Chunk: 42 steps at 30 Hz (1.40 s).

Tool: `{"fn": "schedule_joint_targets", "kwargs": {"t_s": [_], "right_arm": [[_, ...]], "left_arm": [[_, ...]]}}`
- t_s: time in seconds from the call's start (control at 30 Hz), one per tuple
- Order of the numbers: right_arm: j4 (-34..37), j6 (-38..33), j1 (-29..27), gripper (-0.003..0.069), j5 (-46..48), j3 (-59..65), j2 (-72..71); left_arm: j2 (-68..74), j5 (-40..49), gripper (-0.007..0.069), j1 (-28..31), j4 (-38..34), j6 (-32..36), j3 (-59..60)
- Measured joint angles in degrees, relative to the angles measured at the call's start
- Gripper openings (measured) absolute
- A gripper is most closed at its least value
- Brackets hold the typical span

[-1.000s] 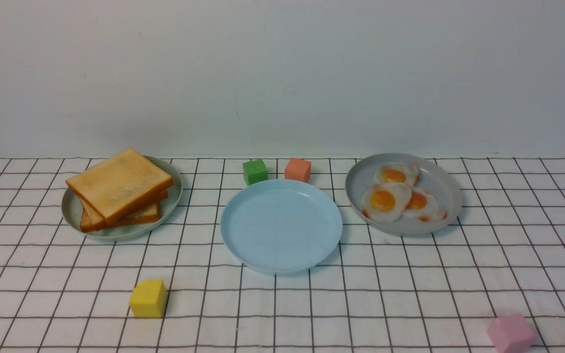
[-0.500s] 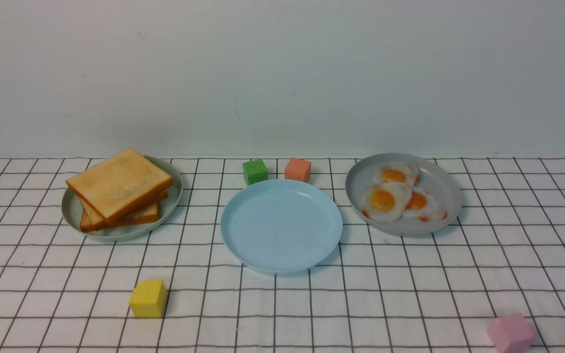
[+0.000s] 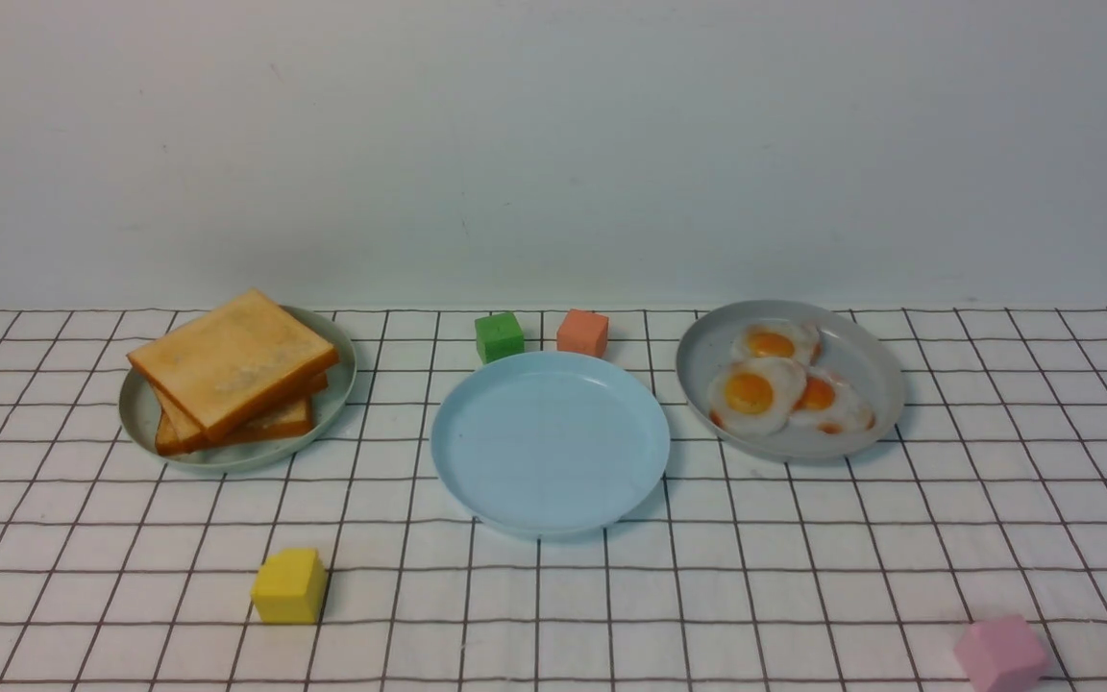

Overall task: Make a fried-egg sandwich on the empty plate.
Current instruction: Use the left arm to grab a slice of bread

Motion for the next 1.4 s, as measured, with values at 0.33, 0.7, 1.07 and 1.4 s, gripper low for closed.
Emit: {"fn": "schedule_joint_targets", "kwargs": {"t_s": [0.33, 0.7, 1.07, 1.4], "right_arm": [[0.0, 0.0, 0.0, 0.0238, 0.0, 0.0, 0.0], [0.0, 0.0, 0.0, 0.0238, 0.0, 0.0, 0.0], [25.5, 12.7, 0.0, 0.0238, -15.6, 0.6, 0.0], [25.6, -10.3, 1.2, 0.0174, 13.6, -24.3, 7.5]], "left_arm": [[10.5, 13.8, 0.0077, -3.6, 4.0, 25.5, -16.6], [46.5, 34.6, 0.002, -11.2, 14.0, 39.2, -43.1], [67.9, 39.1, 0.002, -14.7, 22.3, 38.9, -57.2], [83.1, 45.3, 0.002, -14.7, 29.5, 34.0, -66.8]]}}
